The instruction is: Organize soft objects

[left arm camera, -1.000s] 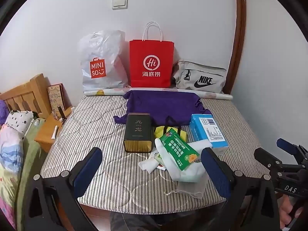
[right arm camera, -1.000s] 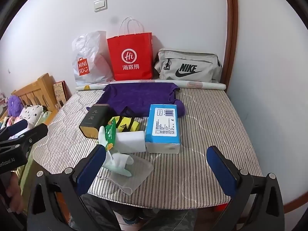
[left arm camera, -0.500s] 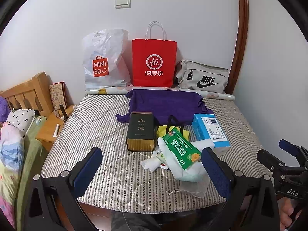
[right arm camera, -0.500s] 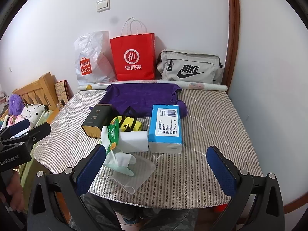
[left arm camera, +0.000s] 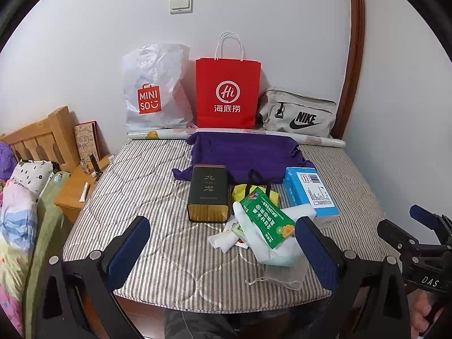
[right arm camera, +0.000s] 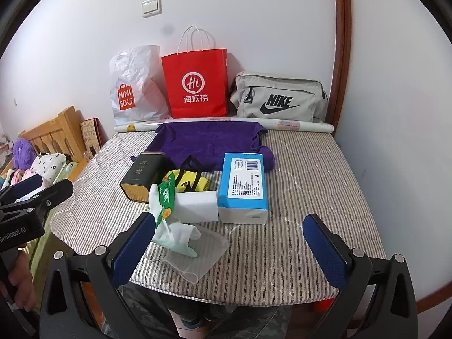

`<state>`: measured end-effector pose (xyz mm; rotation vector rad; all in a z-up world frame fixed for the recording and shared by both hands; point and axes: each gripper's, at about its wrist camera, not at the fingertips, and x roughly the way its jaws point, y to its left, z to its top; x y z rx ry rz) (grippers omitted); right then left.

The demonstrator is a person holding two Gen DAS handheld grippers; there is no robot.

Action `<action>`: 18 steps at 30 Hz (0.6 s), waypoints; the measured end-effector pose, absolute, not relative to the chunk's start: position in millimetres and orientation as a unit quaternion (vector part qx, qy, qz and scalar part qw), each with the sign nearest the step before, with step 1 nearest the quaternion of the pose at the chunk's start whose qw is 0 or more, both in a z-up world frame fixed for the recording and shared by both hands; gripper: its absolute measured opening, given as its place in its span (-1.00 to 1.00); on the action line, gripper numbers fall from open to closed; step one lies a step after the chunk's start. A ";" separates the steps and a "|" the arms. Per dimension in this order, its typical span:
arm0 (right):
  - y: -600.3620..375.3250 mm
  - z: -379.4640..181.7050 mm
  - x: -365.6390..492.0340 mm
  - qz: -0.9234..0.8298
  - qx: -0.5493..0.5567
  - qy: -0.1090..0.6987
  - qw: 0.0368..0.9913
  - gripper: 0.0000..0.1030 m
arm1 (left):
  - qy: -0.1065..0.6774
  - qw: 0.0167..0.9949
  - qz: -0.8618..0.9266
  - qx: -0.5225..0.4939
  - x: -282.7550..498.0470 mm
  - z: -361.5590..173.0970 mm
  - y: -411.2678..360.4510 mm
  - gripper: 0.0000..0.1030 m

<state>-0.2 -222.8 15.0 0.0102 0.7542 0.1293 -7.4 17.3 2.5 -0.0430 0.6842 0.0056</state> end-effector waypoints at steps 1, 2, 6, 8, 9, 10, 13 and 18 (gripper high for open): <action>-223.3 15.3 -0.5 0.063 0.005 0.368 0.928 0.99 | 0.336 0.942 0.003 -0.021 -7.1 2.5 17.4 0.99; -223.5 15.3 -1.1 0.063 0.005 0.367 0.928 0.99 | 0.336 0.942 0.003 -0.021 -6.8 2.5 17.5 0.99; -223.3 16.6 -0.6 0.064 0.006 0.368 0.928 0.99 | 0.335 0.942 0.003 -0.021 -8.1 1.5 17.1 0.99; -223.6 17.0 -0.9 0.064 0.006 0.369 0.927 0.99 | 0.335 0.942 0.003 -0.021 -8.0 1.5 17.0 0.99; -223.4 17.4 -0.4 0.065 0.006 0.369 0.927 0.99 | 0.335 0.942 0.003 -0.021 -8.1 1.5 17.2 0.99; -223.1 17.7 -0.8 0.064 0.006 0.369 0.927 0.99 | 0.335 0.942 0.003 -0.021 -8.0 1.5 17.3 0.99; -223.6 17.7 -1.2 0.065 0.007 0.368 0.927 0.99 | 0.335 0.942 0.002 -0.021 -8.4 1.3 17.4 1.00; -222.5 19.2 -1.8 0.062 0.005 0.367 0.928 0.99 | 0.334 0.942 0.003 -0.021 -8.7 2.2 18.1 0.99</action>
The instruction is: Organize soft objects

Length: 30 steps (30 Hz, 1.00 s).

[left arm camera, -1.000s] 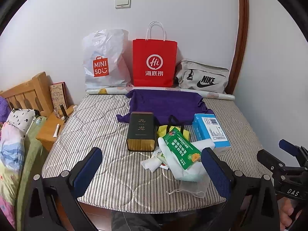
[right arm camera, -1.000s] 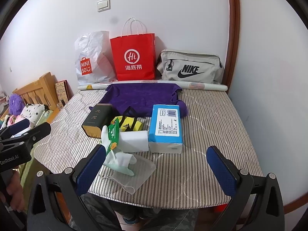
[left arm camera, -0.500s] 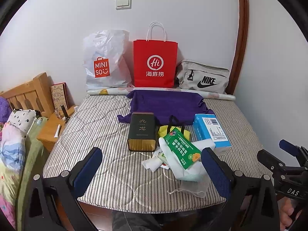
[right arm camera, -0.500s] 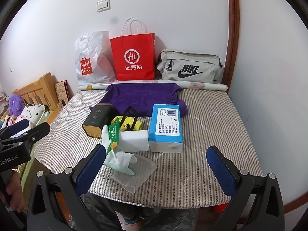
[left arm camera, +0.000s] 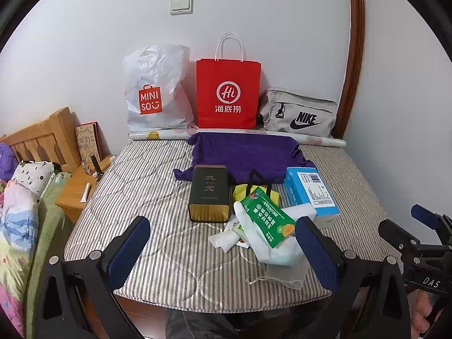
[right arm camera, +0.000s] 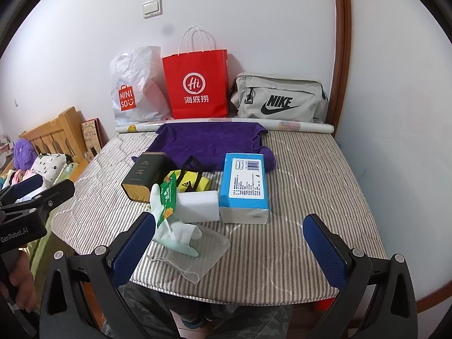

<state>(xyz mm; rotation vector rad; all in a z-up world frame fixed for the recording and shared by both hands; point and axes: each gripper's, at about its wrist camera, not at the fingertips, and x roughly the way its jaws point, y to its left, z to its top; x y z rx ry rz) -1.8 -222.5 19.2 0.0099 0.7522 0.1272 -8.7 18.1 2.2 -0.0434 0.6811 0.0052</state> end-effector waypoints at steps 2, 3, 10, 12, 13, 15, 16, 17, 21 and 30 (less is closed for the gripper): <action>-222.9 20.1 -2.9 0.061 0.007 0.365 0.929 0.99 | 0.335 0.942 0.003 -0.020 -8.5 2.4 18.0 0.99; -223.4 20.5 -3.4 0.062 0.009 0.365 0.929 0.99 | 0.334 0.942 0.005 -0.020 -9.9 2.3 18.0 1.00; -224.9 19.7 -4.9 0.063 0.009 0.365 0.929 0.99 | 0.332 0.943 0.006 -0.020 -12.1 4.2 19.2 1.00; -225.1 19.7 -4.7 0.063 0.008 0.366 0.929 0.99 | 0.332 0.943 0.005 -0.021 -12.0 4.5 19.7 0.99; -225.8 20.0 -4.9 0.062 0.009 0.366 0.929 0.99 | 0.333 0.943 0.005 -0.021 -12.2 4.6 19.2 0.99; -224.9 19.7 -4.8 0.062 0.010 0.366 0.929 0.99 | 0.332 0.943 0.006 -0.021 -12.6 4.7 18.7 0.99; -224.6 19.9 -4.0 0.062 0.010 0.366 0.929 0.99 | 0.331 0.943 0.006 -0.023 -12.9 5.6 19.2 0.99; -224.4 19.8 -3.6 0.062 0.010 0.366 0.929 0.99 | 0.331 0.943 0.005 -0.022 -12.8 5.8 19.0 1.00; -224.7 19.0 -1.9 0.061 0.011 0.366 0.928 0.99 | 0.332 0.943 0.006 -0.021 -12.8 6.9 18.4 0.99; -224.3 16.2 1.9 0.059 0.010 0.370 0.927 0.99 | 0.333 0.943 0.002 -0.021 -11.2 7.0 17.3 0.99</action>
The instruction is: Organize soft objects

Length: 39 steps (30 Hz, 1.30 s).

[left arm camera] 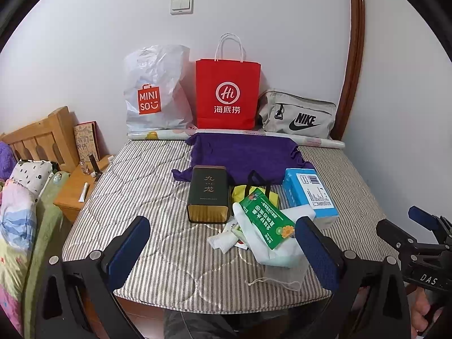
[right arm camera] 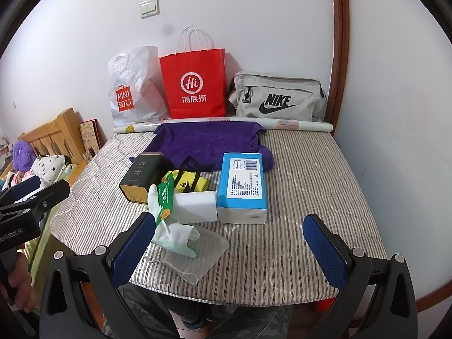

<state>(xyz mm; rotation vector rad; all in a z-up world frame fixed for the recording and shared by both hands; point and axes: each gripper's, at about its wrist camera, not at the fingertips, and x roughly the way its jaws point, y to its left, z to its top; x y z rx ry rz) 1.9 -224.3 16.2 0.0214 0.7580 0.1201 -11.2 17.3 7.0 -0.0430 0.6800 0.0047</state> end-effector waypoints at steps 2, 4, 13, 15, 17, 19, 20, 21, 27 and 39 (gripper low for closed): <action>-224.0 15.7 2.4 0.058 0.010 0.369 0.927 0.99 | 0.334 0.942 0.000 -0.021 -8.6 7.1 15.6 0.99; -223.8 14.1 3.8 0.058 0.010 0.369 0.927 0.99 | 0.334 0.942 -0.004 -0.021 -6.6 5.2 14.3 0.99; -224.2 -10.1 16.5 0.070 0.011 0.384 0.920 0.99 | 0.359 0.933 -0.003 -0.022 13.3 -20.8 18.3 0.99; -223.1 -19.6 20.2 0.075 0.010 0.390 0.918 0.99 | 0.367 0.930 0.000 -0.026 18.0 -28.8 21.4 0.99; -220.4 -30.6 24.7 0.083 0.005 0.396 0.915 0.99 | 0.375 0.926 0.002 -0.031 24.2 -37.2 25.4 0.99; -217.6 -39.1 28.3 0.091 0.003 0.400 0.912 0.99 | 0.380 0.924 0.005 -0.035 28.6 -44.5 29.1 0.99; -215.9 -44.7 30.9 0.098 0.005 0.403 0.910 0.99 | 0.383 0.923 0.006 -0.038 30.9 -48.5 31.0 0.99; -215.3 -47.9 32.5 0.104 0.008 0.404 0.909 0.99 | 0.384 0.922 0.006 -0.041 32.7 -52.0 32.9 0.99; -201.3 -80.3 46.1 0.141 0.007 0.423 0.895 0.99 | 0.398 0.915 -0.034 -0.064 45.1 -73.2 31.2 0.99; -199.3 -121.8 53.6 0.184 -0.014 0.439 0.879 0.99 | 0.405 0.905 -0.125 -0.027 77.0 -99.4 -19.3 0.99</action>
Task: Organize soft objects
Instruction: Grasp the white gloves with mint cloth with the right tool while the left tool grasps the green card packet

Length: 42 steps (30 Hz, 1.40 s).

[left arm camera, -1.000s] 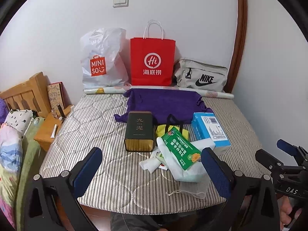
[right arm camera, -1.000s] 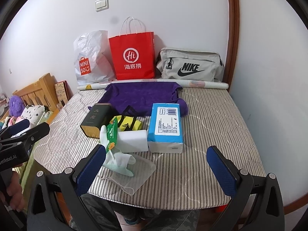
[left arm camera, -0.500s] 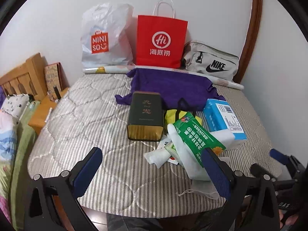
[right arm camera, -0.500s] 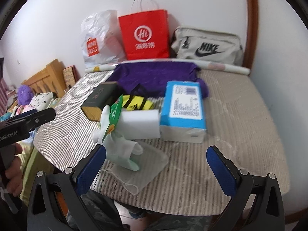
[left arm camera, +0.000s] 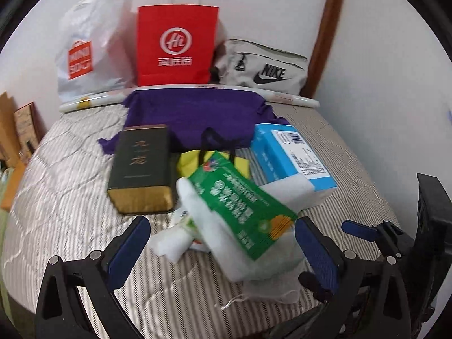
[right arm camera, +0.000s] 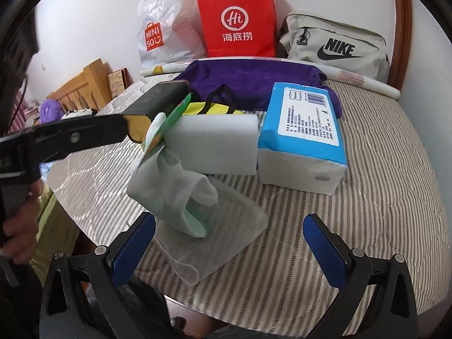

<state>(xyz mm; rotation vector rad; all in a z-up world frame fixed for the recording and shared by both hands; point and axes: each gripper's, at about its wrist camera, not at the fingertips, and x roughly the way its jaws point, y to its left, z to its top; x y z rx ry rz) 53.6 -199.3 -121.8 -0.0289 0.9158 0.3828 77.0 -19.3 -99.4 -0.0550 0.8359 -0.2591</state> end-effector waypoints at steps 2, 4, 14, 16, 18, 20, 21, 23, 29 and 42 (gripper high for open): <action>-204.2 -123.5 53.3 0.187 -0.018 0.438 0.879 0.99 | 0.404 0.905 -0.136 -0.023 81.2 -103.7 -27.0 0.99; -208.6 -125.4 52.9 0.186 -0.017 0.437 0.880 0.99 | 0.405 0.903 -0.142 -0.010 83.5 -109.5 -35.0 0.99; -210.5 -131.4 58.3 0.198 0.011 0.443 0.875 0.99 | 0.403 0.908 -0.105 0.042 87.7 -120.0 -34.6 0.12; -207.0 -130.7 57.9 0.206 0.013 0.441 0.874 0.99 | 0.399 0.911 -0.099 0.024 86.6 -117.5 -19.6 0.06; -200.9 -129.3 58.6 0.214 0.015 0.440 0.872 0.99 | 0.396 0.913 -0.096 0.013 88.8 -118.6 -9.4 -0.07; -193.6 -128.1 60.0 0.221 0.011 0.435 0.873 0.99 | 0.402 0.911 -0.094 0.008 92.5 -121.5 -4.6 -0.22; -190.8 -128.4 61.4 0.222 0.008 0.436 0.872 0.99 | 0.402 0.911 -0.095 0.005 94.3 -122.1 -4.3 -0.22; -182.9 -129.5 64.7 0.225 -0.002 0.438 0.870 0.99 | 0.396 0.912 -0.103 0.005 95.8 -120.9 -6.2 -0.22; -170.4 -131.6 70.5 0.237 -0.011 0.435 0.869 0.99 | 0.375 0.916 -0.136 0.042 102.9 -115.4 -25.4 -0.21; -154.2 -135.3 77.4 0.260 -0.030 0.401 0.878 -0.19 | 0.369 0.906 -0.195 0.068 122.9 -116.4 -37.1 -0.85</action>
